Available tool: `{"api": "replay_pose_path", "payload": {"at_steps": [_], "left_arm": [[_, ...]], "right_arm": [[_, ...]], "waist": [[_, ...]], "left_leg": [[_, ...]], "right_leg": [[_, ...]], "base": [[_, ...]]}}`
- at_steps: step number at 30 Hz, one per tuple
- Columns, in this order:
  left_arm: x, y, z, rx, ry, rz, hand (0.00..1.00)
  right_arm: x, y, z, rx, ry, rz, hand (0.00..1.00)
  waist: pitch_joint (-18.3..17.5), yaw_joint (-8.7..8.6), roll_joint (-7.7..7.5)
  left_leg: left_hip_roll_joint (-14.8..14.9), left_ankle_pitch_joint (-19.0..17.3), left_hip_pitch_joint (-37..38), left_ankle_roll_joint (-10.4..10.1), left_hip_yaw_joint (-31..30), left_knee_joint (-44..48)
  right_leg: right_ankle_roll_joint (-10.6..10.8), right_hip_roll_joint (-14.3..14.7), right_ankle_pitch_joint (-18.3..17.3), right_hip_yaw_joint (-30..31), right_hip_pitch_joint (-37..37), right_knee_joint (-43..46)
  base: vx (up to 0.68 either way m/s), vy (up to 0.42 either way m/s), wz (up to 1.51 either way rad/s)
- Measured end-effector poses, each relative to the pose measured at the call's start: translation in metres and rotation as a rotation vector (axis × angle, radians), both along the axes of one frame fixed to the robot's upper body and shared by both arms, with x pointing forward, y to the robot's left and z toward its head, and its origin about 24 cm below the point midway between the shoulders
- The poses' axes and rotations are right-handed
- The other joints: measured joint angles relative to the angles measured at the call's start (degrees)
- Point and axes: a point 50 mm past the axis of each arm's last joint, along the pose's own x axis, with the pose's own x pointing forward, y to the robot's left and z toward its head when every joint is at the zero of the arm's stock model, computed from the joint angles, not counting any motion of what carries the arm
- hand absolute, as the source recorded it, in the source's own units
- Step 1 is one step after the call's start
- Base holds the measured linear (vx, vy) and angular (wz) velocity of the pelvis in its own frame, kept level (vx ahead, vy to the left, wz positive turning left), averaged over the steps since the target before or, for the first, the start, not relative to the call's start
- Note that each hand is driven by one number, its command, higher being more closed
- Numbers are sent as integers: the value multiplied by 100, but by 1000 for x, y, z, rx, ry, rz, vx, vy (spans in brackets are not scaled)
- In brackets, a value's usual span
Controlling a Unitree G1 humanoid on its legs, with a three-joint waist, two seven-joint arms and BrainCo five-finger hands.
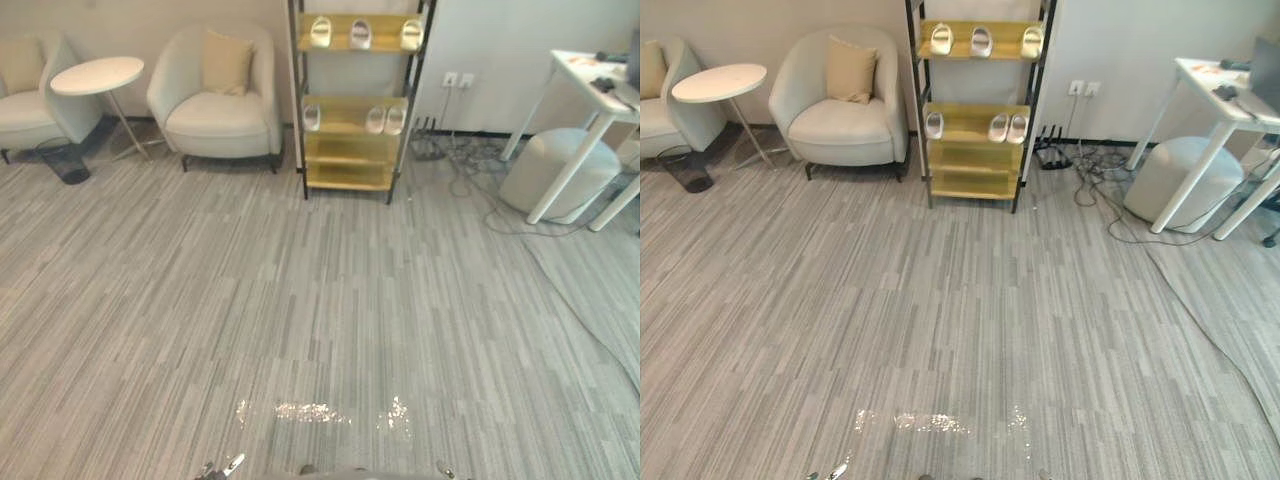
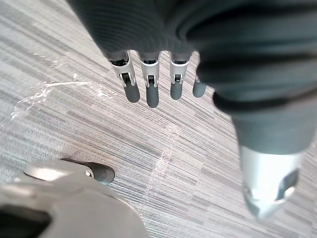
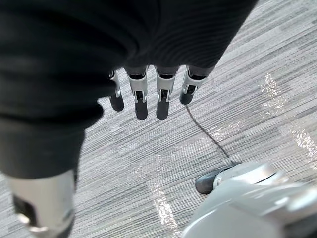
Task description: Organize the slippers on the shoe rack
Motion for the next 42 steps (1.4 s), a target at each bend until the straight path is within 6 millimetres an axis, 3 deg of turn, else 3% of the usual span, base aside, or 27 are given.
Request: {"api": "replay_pose_path", "payload": {"at_steps": [9, 27, 36, 39, 41, 42], "left_arm": [[9, -4, 0, -5, -25, -14, 0], [12, -5, 0, -4, -26, -45, 0], [14, -4, 1, -3, -29, -46, 0], [15, -3, 1, -1, -31, -46, 0], [19, -4, 2, -1, -50, -44, 0], [22, -3, 3, 1, -67, -29, 0]], "right_arm": [[33, 7, 3, 20, -82, -5, 0], [29, 8, 2, 30, -71, -5, 0], [31, 8, 3, 32, -77, -7, 0], [32, 9, 3, 35, -86, -17, 0], [36, 11, 4, 39, -107, -26, 0], [41, 11, 6, 32, -131, -26, 0]], "waist": [[156, 133, 55], [238, 145, 80], [249, 147, 62], [256, 148, 51], [323, 165, 84], [372, 173, 109]], "left_leg": [[-8, -1, 244, -1, -103, -205], [2, -5, 337, -6, -5, -293], [25, -83, 322, -107, -45, -282], [84, -381, 102, -126, 21, 178], [256, -967, -342, -189, 166, 1327], [430, -1247, -779, -314, 292, 2365]], "right_leg": [[16, 12, 1, -91, 274, -240], [26, 18, 11, 15, 324, -299], [81, 36, -32, -10, 349, -346], [87, 67, -116, 2, 295, -255], [-84, 168, -314, 66, 225, -21], [-226, 248, -496, 84, 222, 88]], "base": [[40, -28, 4], [-18, -2, -3], [11, -11, 1], [-4, -12, -6], [13, -7, -25], [14, -4, -15]]}}
